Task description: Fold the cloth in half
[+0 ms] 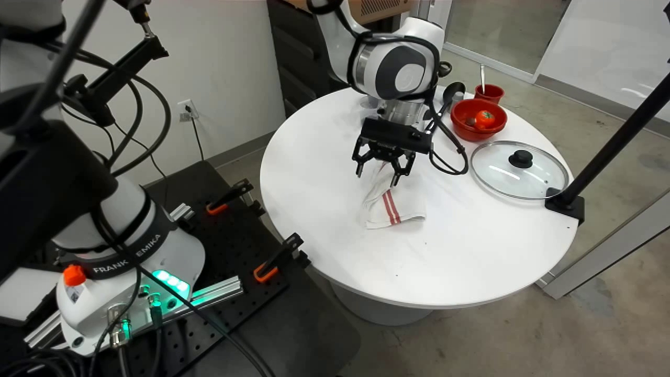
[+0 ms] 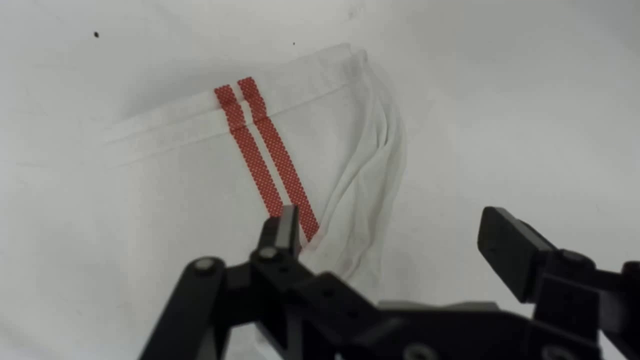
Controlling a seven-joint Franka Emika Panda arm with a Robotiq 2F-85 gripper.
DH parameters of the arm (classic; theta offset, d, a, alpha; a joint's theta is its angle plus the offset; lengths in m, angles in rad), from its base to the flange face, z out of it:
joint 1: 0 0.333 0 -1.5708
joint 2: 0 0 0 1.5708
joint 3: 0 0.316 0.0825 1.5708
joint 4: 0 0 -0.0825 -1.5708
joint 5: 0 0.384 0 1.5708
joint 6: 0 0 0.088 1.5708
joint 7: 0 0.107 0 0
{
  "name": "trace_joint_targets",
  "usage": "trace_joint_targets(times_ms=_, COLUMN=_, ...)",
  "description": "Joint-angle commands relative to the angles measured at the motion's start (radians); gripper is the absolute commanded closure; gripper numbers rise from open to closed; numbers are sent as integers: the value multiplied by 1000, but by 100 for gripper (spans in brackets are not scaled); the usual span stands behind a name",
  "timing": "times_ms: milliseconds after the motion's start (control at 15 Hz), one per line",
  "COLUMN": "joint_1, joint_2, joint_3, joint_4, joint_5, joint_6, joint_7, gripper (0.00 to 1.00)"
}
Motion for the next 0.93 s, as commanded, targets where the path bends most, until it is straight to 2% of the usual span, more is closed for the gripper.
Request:
trace_joint_targets(times_ms=0, joint_1=-41, joint_2=-24, joint_3=37, joint_4=9, joint_5=62, joint_6=-26, joint_7=-57, gripper=41)
trace_joint_targets(times_ms=400, joint_1=-65, joint_2=-13, joint_3=44, joint_4=69, joint_5=126, joint_6=-60, joint_7=-101, gripper=88)
trace_joint_targets(times_ms=467, joint_1=-66, joint_2=-10, joint_3=41, joint_4=79, joint_5=132, joint_6=-67, joint_7=-103, gripper=86)
trace_joint_targets(times_ms=533, joint_1=-66, joint_2=-4, joint_3=38, joint_4=97, joint_5=134, joint_6=-88, joint_7=-104, gripper=53)
trace_joint_targets(times_ms=600, joint_1=-66, joint_2=1, joint_3=34, joint_4=113, joint_5=136, joint_6=-108, joint_7=-104, gripper=58)
trace_joint_targets(times_ms=667, joint_1=-66, joint_2=8, joint_3=31, joint_4=134, joint_5=135, joint_6=-137, joint_7=-104, gripper=57)
trace_joint_targets(times_ms=867, joint_1=-67, joint_2=43, joint_3=24, joint_4=202, joint_5=137, joint_6=-215, joint_7=-105, gripper=37)
